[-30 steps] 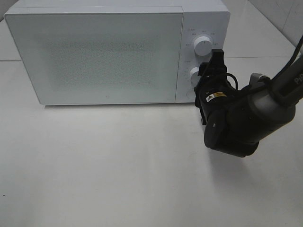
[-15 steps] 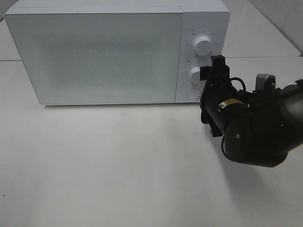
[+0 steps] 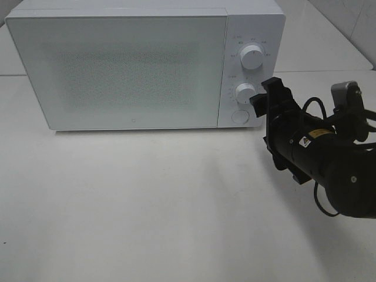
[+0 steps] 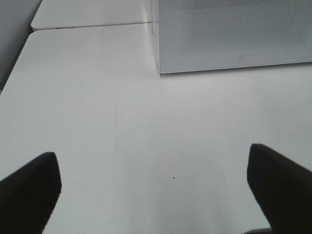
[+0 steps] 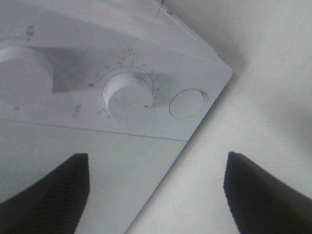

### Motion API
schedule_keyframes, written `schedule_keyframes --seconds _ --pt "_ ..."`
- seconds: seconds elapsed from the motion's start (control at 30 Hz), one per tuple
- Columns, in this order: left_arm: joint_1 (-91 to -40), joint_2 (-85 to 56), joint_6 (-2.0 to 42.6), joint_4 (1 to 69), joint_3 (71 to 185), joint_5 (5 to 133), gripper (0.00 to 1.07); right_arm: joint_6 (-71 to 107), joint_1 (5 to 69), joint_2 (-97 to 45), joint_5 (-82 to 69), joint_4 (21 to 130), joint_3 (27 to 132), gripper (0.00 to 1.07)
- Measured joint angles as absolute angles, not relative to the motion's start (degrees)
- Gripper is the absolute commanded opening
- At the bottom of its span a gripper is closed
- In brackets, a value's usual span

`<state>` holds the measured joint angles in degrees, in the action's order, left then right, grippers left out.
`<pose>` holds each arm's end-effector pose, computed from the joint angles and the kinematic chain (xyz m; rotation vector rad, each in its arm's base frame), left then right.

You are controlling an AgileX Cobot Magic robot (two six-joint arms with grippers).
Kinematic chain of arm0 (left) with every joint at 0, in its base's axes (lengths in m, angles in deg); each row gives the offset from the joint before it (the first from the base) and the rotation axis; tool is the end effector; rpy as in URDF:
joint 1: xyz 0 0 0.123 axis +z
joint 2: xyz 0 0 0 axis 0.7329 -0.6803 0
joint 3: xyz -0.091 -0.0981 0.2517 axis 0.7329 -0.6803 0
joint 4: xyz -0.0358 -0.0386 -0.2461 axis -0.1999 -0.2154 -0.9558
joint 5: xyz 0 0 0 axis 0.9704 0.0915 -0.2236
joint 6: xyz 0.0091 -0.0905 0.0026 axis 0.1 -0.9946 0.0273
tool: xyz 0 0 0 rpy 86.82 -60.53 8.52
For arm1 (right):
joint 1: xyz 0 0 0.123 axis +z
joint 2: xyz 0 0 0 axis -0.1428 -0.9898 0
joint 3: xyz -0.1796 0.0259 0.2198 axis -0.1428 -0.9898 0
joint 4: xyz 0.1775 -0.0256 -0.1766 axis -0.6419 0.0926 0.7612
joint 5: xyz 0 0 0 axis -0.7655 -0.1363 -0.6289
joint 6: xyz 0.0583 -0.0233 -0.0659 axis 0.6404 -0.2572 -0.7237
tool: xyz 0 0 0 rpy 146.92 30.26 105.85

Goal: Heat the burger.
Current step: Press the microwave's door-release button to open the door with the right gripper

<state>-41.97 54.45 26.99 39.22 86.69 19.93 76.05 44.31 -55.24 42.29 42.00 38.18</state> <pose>-0.0051 -0.0147 0.2797 0.1020 2.0153 -0.0418 0.2446 0.1290 0.1480 0.9654 1.7334 0.8857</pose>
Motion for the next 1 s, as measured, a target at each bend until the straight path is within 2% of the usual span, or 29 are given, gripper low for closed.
schedule_keyframes --seconds 0.6,0.87,1.0 --pt "-41.97 54.45 26.99 39.22 86.69 19.93 0.98 41.56 44.31 -44.06 21.31 41.71 38.76 0.75" --pt "-41.97 54.45 26.99 39.22 86.69 19.93 0.98 23.39 44.19 -43.66 5.84 41.77 45.17 0.75" --pt "-41.97 54.45 26.99 39.22 86.69 19.93 0.98 16.69 41.73 -43.66 -8.31 44.12 50.90 0.75"
